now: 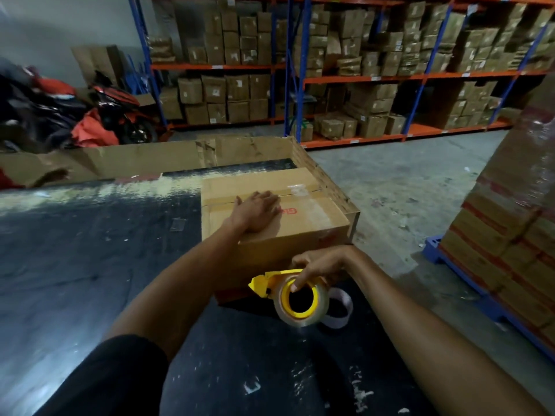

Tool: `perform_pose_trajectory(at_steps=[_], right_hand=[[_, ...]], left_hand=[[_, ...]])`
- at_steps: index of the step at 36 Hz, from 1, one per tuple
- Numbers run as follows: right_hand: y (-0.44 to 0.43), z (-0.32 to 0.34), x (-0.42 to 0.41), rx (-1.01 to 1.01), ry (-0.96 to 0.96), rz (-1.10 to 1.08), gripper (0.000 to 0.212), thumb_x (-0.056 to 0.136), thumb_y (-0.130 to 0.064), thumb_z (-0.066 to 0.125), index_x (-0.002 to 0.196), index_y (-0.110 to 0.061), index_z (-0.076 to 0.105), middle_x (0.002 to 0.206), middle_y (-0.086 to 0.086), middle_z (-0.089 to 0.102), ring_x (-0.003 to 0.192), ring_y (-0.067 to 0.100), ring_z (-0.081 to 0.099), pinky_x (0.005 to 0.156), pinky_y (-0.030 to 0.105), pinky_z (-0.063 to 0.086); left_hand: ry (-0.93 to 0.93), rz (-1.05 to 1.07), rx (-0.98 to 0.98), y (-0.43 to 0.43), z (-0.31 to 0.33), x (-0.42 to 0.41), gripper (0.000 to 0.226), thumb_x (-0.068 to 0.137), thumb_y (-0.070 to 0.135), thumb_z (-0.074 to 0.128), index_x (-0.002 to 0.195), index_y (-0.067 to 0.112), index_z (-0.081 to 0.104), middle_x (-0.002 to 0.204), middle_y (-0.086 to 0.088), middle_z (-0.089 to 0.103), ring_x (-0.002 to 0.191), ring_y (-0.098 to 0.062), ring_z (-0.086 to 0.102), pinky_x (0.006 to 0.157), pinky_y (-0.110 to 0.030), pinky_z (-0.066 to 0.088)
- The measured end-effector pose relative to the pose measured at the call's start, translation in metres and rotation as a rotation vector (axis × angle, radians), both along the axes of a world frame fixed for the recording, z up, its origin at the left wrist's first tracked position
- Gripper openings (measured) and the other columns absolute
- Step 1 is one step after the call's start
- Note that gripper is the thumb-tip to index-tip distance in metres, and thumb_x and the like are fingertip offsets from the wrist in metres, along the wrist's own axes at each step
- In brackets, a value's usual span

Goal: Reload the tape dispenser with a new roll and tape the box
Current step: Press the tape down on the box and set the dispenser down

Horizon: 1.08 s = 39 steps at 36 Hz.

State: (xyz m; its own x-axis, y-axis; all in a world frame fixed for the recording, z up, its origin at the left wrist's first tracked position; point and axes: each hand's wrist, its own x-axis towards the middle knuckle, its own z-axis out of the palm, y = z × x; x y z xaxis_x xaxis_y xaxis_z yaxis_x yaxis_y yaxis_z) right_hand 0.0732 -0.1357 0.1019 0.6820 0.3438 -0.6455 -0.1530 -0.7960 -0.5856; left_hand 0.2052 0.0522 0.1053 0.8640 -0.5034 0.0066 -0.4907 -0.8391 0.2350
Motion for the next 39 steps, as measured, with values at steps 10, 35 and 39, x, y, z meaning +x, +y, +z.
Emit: perform_pose_trajectory(at_steps=[10,35,39], right_hand=[[0.044,-0.041,0.016,-0.021,-0.014,0.084,0.060,0.086,-0.042,0.078,0.139,-0.024,0.056,0.126,-0.001,0.059,0.108,0.016,0.061,0.075,0.032,0.056],[0.070,-0.109,0.001,-0.107,-0.294,0.077,0.038,0.097,-0.024,0.068,0.133,-0.035,0.065,0.130,-0.001,0.067,0.112,0.018,0.063,0.085,0.029,0.051],[0.067,-0.105,-0.010,-0.080,-0.362,0.069,0.043,0.096,-0.012,0.065,0.135,-0.032,0.065,0.133,0.002,0.067,0.118,0.021,0.063,0.093,0.033,0.053]], left_hand=[[-0.040,0.222,0.020,0.069,-0.005,-0.026,0.061,0.105,0.055,0.023,0.159,0.027,0.024,0.170,0.001,0.015,0.158,-0.030,0.005,0.118,-0.073,-0.005],[-0.145,0.320,-0.089,0.070,-0.010,-0.049,0.057,0.102,0.055,0.027,0.152,0.032,0.040,0.165,0.004,0.030,0.157,-0.026,0.016,0.121,-0.068,-0.004],[-0.264,0.366,-0.062,0.068,-0.009,-0.059,0.049,0.104,0.050,0.029,0.136,0.030,0.059,0.153,0.002,0.050,0.154,-0.030,0.025,0.120,-0.069,-0.005]])
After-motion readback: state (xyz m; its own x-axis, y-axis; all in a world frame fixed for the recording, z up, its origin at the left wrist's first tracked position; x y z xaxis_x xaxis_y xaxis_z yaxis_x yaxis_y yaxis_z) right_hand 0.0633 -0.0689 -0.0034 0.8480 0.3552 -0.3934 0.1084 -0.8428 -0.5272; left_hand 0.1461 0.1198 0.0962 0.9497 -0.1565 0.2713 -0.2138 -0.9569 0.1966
